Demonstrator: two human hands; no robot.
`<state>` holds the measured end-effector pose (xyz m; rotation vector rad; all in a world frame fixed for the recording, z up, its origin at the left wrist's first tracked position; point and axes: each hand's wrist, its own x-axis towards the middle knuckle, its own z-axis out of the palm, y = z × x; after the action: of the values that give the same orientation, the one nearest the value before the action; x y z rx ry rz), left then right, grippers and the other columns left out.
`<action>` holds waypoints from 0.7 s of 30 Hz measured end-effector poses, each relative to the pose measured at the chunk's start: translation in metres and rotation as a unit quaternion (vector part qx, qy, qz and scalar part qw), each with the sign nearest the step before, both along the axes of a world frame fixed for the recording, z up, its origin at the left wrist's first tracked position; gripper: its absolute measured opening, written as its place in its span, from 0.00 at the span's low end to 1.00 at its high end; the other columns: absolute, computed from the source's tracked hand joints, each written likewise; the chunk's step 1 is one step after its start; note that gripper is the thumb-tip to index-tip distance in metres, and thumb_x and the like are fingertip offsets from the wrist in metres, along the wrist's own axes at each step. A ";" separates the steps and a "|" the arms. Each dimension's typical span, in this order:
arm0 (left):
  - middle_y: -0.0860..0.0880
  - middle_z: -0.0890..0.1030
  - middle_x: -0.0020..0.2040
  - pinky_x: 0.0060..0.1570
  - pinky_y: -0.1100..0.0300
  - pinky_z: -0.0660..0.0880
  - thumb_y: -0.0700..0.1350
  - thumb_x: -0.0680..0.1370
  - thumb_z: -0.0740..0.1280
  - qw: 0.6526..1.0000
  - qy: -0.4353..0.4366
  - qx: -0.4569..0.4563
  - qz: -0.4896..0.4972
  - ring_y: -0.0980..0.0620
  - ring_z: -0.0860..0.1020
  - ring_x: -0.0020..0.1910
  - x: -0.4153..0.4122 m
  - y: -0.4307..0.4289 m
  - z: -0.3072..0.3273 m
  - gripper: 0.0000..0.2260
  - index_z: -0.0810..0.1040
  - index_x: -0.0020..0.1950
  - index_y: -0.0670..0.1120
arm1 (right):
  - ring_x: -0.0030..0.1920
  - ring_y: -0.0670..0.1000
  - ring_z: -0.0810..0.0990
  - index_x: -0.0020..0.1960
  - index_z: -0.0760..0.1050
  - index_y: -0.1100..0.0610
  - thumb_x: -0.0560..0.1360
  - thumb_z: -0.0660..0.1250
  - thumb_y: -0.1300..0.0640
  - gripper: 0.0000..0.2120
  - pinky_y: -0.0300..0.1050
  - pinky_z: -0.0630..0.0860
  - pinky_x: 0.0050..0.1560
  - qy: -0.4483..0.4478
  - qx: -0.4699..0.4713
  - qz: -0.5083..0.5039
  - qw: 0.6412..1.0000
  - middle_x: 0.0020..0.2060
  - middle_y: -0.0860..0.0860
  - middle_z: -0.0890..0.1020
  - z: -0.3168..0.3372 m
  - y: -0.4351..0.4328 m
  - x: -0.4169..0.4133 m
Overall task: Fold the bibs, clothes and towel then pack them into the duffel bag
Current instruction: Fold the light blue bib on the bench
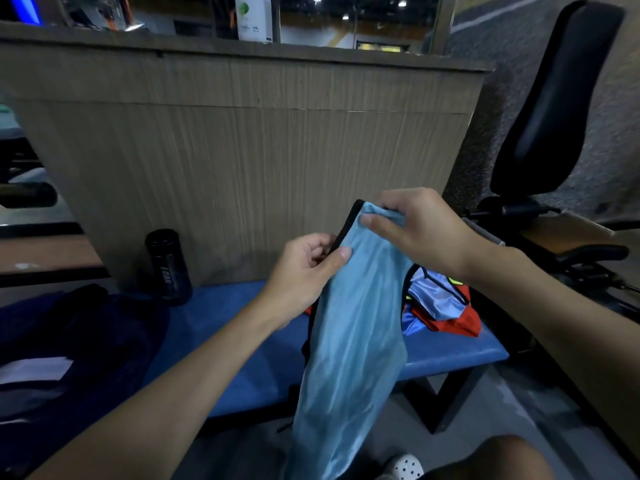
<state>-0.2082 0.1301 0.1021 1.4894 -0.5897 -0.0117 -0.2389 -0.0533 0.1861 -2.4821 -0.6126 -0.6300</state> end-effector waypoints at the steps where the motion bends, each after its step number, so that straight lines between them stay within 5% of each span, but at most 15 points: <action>1: 0.47 0.85 0.44 0.44 0.59 0.77 0.42 0.81 0.67 1.000 0.009 0.014 -0.005 0.53 0.82 0.43 0.000 0.002 -0.005 0.05 0.82 0.49 0.43 | 0.30 0.47 0.65 0.33 0.67 0.60 0.79 0.67 0.56 0.18 0.39 0.60 0.31 -0.014 0.008 -0.002 1.000 0.27 0.51 0.67 0.000 -0.001 0.001; 5: 0.52 0.72 0.32 0.35 0.61 0.67 0.49 0.81 0.66 0.997 0.024 0.073 -0.004 0.57 0.70 0.34 -0.001 0.011 -0.024 0.19 0.74 0.35 0.38 | 0.32 0.44 0.68 0.38 0.74 0.59 0.78 0.68 0.57 0.11 0.37 0.63 0.34 -0.026 0.051 -0.004 0.998 0.30 0.48 0.71 0.004 -0.007 0.004; 9: 0.48 0.73 0.38 0.40 0.54 0.66 0.58 0.79 0.65 0.997 0.029 0.074 -0.005 0.51 0.69 0.39 -0.004 0.016 -0.033 0.26 0.75 0.42 0.33 | 0.30 0.42 0.68 0.34 0.70 0.48 0.78 0.68 0.58 0.16 0.33 0.62 0.33 -0.032 0.077 -0.007 0.997 0.29 0.45 0.70 0.004 -0.009 0.004; 11: 0.47 0.72 0.38 0.40 0.51 0.65 0.61 0.78 0.64 0.996 0.036 0.084 -0.001 0.50 0.68 0.39 -0.006 0.017 -0.040 0.30 0.73 0.43 0.31 | 0.31 0.43 0.67 0.35 0.72 0.53 0.79 0.67 0.57 0.14 0.35 0.62 0.32 -0.039 0.084 -0.018 0.996 0.29 0.47 0.69 0.002 -0.013 0.005; 15: 0.46 0.70 0.35 0.36 0.52 0.62 0.58 0.79 0.63 0.994 0.048 0.088 0.032 0.50 0.66 0.36 -0.004 0.021 -0.052 0.28 0.70 0.40 0.30 | 0.31 0.44 0.66 0.38 0.74 0.61 0.79 0.67 0.55 0.14 0.43 0.64 0.33 -0.048 0.099 -0.051 0.993 0.30 0.50 0.69 -0.006 -0.025 0.012; 21: 0.50 0.65 0.27 0.28 0.61 0.58 0.47 0.81 0.66 0.981 -0.021 0.131 0.145 0.56 0.62 0.28 0.018 0.042 -0.041 0.21 0.69 0.32 0.37 | 0.29 0.43 0.65 0.36 0.70 0.61 0.79 0.66 0.56 0.15 0.37 0.61 0.30 -0.044 0.139 -0.100 0.984 0.28 0.48 0.68 -0.024 -0.034 0.018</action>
<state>-0.1904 0.1716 0.0616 1.8245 -0.4090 0.1751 -0.2211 -0.0868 0.1625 -2.2780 -0.2839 -0.8452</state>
